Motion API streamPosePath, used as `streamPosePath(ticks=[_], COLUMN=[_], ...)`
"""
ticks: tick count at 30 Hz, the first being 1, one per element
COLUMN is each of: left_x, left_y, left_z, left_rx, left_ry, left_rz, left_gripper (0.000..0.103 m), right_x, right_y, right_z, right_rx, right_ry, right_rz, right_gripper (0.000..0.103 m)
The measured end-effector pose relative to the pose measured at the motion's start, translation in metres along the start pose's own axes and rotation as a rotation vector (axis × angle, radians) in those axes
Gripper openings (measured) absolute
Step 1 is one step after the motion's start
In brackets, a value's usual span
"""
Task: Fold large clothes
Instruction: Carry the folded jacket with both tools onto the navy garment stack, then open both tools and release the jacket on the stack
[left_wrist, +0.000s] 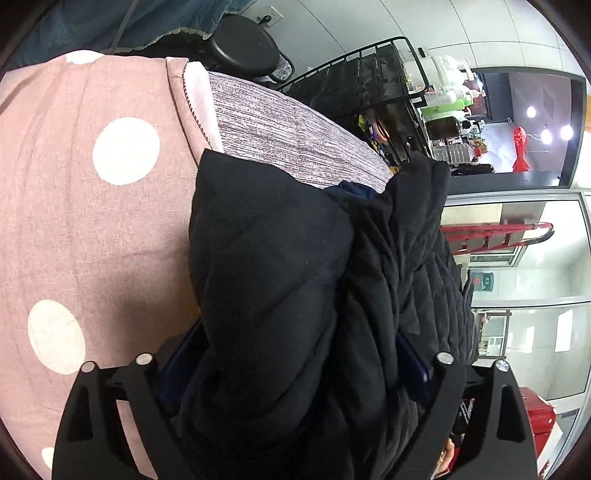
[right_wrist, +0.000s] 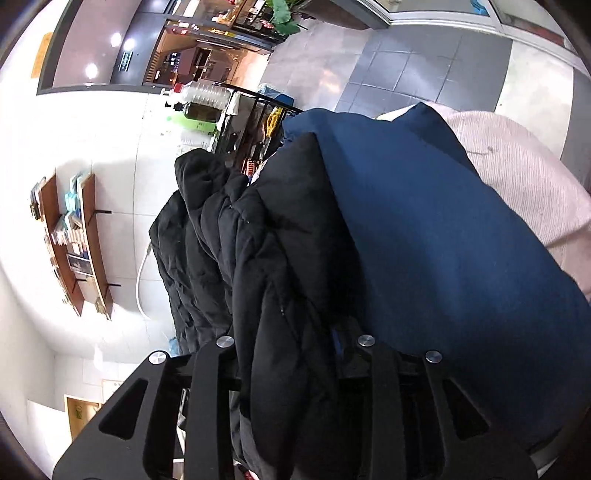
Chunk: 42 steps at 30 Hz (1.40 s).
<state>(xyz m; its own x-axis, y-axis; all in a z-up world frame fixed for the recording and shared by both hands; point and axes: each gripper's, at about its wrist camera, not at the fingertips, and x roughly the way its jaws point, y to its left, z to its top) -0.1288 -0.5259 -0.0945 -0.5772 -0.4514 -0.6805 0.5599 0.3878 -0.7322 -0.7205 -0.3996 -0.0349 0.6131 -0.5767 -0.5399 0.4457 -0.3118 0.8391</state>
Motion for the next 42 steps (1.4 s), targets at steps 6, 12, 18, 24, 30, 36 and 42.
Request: streamPosePath(ticks=[6,12,18,24,30,36,42], left_x=[-0.037,-0.106,-0.122,-0.103,-0.092,-0.086,-0.068], left_y=[-0.015,-0.04,-0.089,-0.128,-0.144,-0.149,-0.15], left_z=[-0.006,-0.021,-0.07,-0.119,-0.154,-0.182,-0.21], left_rx=[0.023,0.13,0.333,0.529,0.622,0.698,0.795], left_ry=[-0.115,-0.321,-0.338,-0.283,-0.254,-0.221,-0.143], left_rz=[0.049,0.364,0.514,0.542,0.556,0.578,0.603], left_gripper=[0.09,0.096,0.096,0.097,0.097,0.097,0.097], right_x=[-0.013,-0.05,-0.074,-0.048,-0.015,0.01,0.022], right_y=[0.0,0.035,0.105,0.166,0.19,0.178,0.168], right_z=[-0.009,-0.024,-0.061,-0.119,-0.193,-0.253,-0.291], right_rx=[0.04,-0.015,-0.268,-0.486,-0.689,-0.77,-0.816], right_ry=[-0.041,-0.174,-0.287,-0.19,-0.071,0.052,0.098], right_rz=[-0.014,-0.146,-0.333,-0.412,-0.523,-0.594,-0.694], right_gripper=[0.049,0.077,0.084,0.089,0.089,0.089,0.089])
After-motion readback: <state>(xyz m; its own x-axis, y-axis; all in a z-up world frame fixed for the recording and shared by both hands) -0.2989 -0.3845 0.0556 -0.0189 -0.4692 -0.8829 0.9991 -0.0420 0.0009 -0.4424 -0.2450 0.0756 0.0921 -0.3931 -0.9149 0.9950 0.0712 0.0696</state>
